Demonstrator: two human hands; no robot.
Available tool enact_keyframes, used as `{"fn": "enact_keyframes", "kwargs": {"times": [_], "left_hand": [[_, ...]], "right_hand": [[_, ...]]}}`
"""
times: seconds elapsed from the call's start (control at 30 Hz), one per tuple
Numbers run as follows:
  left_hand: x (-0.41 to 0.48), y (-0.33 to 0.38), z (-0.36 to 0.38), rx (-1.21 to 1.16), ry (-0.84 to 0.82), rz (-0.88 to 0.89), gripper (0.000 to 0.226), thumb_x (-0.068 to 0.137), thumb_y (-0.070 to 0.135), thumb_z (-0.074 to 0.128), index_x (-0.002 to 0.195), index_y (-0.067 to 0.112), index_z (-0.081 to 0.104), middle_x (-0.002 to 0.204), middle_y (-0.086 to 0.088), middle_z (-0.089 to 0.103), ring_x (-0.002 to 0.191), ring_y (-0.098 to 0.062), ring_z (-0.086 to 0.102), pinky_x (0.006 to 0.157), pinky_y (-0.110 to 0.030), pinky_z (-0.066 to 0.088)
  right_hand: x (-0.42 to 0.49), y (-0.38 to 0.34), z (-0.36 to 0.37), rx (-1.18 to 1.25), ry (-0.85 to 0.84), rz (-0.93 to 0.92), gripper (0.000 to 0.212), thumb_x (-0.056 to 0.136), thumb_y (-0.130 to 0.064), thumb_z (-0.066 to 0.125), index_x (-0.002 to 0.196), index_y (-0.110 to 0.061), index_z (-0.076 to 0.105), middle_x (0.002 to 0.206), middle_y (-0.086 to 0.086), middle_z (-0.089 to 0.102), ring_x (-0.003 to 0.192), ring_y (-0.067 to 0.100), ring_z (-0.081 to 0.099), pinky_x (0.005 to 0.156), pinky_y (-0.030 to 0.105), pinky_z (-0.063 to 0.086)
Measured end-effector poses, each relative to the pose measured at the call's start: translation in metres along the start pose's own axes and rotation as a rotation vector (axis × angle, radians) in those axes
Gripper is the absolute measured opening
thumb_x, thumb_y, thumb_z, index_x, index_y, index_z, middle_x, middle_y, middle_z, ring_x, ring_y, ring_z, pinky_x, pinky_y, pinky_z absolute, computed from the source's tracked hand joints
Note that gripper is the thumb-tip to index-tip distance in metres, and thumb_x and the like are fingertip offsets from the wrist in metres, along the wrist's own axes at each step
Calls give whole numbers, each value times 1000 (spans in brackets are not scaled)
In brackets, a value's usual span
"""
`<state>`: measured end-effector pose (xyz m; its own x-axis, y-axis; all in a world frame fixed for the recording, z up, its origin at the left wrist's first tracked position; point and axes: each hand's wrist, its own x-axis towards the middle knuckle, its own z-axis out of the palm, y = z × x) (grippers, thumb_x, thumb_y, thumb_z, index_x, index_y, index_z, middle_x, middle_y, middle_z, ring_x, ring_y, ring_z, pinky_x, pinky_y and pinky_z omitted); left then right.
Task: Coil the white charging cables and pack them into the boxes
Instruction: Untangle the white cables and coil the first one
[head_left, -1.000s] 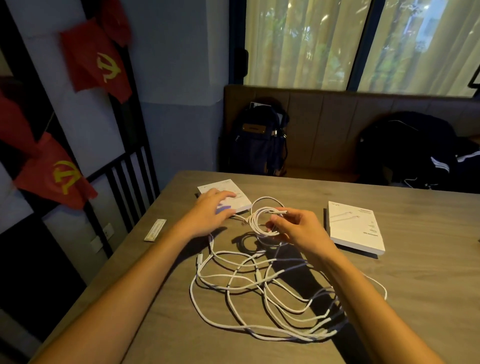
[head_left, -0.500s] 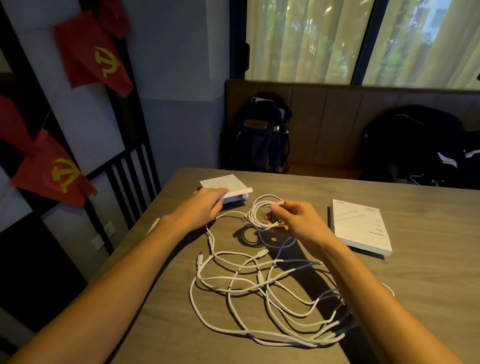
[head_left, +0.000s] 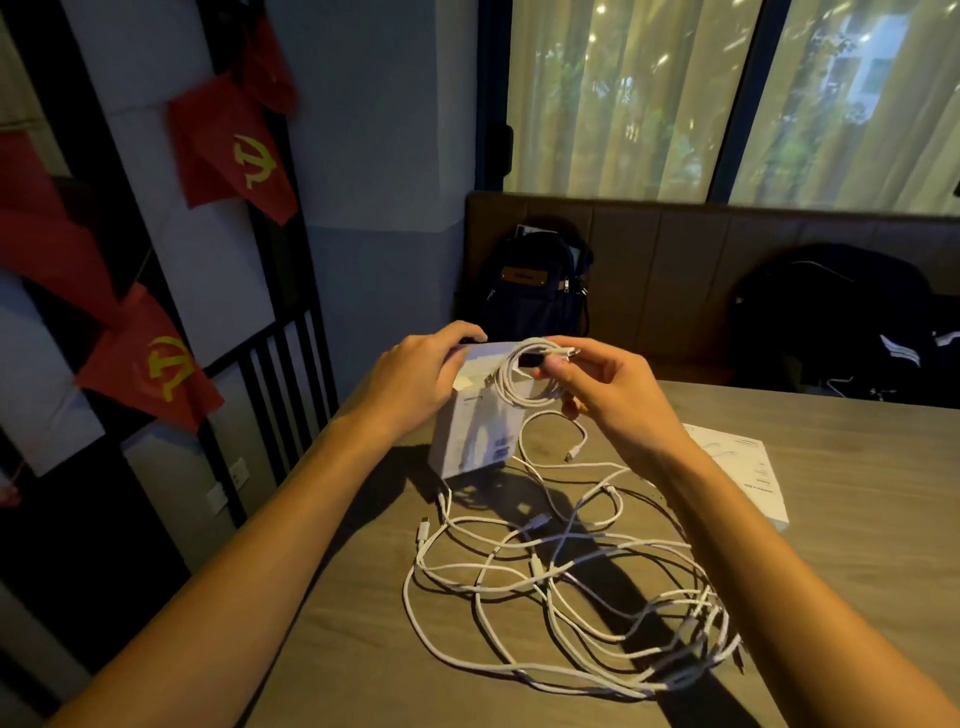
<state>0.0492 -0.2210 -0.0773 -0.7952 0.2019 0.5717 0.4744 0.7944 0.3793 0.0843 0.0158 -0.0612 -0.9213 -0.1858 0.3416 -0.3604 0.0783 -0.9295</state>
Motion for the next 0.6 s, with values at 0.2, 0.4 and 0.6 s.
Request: {"fn": "enact_keyframes", "kwargs": {"times": [0.2,0.4,0.6], "left_hand": [[-8,14,-13,-274,109,-13,7,106,21,50,106,26,54,88,16,66,82,0,67,54,-24,50],[-30,16,7,-446,-43,-5,31,100,0,53,96,24,72,93,10,72,82,-11,70,56,-25,56],[-37,2,21,-390,-155,-77,36,98,-2,53,75,21,68,89,17,63,93,-8,65,60,-18,52]], "right_hand": [[4,-19,-4,-40,-8,-87,30,98,-21,61,127,-15,67,102,1,77,91,15,72,64,23,55],[6,-20,-4,-377,-28,-171,29,96,-19,65,125,-17,68,106,-3,74,84,13,72,61,23,58],[1,0,-6,-528,-88,-146,29,94,-16,66,123,-20,68,108,-4,71,90,12,70,68,24,62]]}}
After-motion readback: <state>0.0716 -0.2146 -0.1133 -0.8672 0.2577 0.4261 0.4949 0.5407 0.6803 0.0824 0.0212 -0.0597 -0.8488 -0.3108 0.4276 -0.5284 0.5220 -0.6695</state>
